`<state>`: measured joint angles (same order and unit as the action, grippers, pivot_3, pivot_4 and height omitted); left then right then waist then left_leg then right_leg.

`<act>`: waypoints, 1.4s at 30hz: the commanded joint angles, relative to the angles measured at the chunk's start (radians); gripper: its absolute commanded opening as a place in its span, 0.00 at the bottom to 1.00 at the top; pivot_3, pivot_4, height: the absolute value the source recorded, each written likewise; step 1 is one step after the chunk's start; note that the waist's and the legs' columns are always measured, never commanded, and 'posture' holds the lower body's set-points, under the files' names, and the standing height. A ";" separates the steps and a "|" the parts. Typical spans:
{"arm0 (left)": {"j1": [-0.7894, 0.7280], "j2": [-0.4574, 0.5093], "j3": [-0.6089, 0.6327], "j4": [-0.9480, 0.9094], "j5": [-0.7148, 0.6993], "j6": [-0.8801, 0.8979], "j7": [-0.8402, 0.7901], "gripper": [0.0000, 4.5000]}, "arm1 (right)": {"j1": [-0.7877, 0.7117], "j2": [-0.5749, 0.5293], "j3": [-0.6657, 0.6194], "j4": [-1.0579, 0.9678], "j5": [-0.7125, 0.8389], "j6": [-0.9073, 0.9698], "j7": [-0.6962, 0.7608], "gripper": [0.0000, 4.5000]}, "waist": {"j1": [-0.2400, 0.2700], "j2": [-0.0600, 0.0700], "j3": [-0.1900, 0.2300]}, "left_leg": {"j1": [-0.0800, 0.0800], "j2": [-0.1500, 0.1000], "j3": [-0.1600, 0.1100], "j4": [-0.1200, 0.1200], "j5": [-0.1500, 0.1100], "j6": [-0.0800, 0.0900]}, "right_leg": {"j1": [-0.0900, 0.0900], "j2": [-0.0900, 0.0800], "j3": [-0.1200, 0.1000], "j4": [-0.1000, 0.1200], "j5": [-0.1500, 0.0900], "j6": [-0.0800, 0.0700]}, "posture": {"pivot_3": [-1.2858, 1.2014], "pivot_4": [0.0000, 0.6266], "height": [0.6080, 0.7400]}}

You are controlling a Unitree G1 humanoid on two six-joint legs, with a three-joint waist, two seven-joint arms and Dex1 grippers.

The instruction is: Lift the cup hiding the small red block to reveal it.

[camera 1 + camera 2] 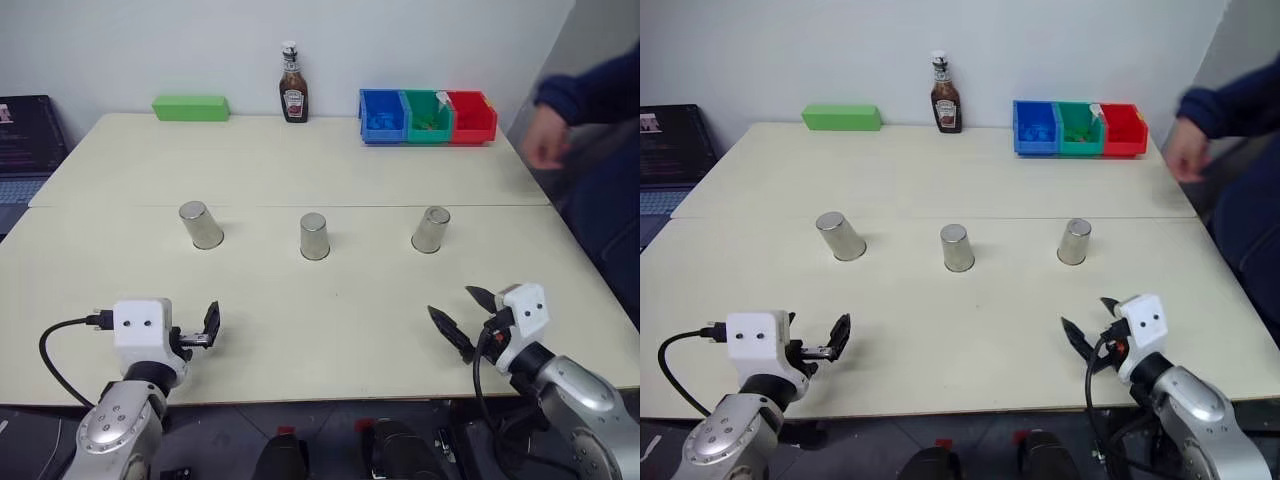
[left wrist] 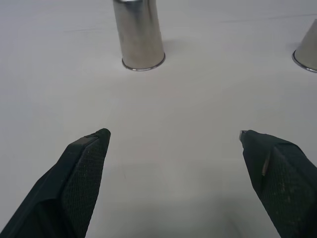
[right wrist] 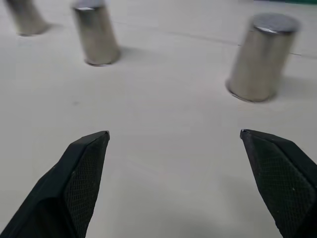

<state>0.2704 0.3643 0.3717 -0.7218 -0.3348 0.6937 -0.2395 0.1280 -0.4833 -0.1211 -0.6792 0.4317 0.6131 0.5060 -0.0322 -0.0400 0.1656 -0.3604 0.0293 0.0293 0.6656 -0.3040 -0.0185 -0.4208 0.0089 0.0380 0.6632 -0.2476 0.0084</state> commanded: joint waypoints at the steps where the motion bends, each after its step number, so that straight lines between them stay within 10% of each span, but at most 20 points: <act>1: -0.037 0.084 0.094 0.005 -0.160 0.025 -0.152 0.99 | -0.109 -0.002 0.062 0.071 -0.007 -0.048 0.046 1.00 | 0.000 -0.001 0.000 | 0.000 0.001 0.000 0.000 0.000 0.000 | 0.000 0.000 0.000 0.000 0.000 0.000 | 0.52 0.24 1.00; 16: -0.034 0.270 0.134 0.068 -0.270 -0.092 -0.407 0.99 | -0.615 0.274 0.361 0.801 -0.255 -0.349 0.068 1.00 | 0.000 0.000 0.001 | -0.002 0.001 0.001 -0.001 0.000 0.000 | -0.003 0.000 0.001 0.000 0.003 -0.006 | 0.52 0.24 1.00; 42: -0.055 0.238 0.069 0.088 -0.225 -0.140 -0.324 0.99 | -1.018 0.535 0.272 1.527 -0.348 -0.665 0.001 1.00 | -0.007 0.000 0.001 | -0.002 0.001 0.000 -0.001 0.000 0.000 | -0.003 -0.002 0.000 0.001 0.004 -0.008 | 0.52 0.24 1.00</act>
<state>0.2215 0.6016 0.4367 -0.6165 -0.5644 0.5737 -0.5726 -0.8633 0.0424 0.1747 0.8356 0.0898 -0.0152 0.5095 -0.0394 -0.0398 0.1668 -0.3628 0.0299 0.0291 0.6643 -0.3039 -0.0187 -0.4235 0.0066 0.0382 0.6638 -0.2437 0.0004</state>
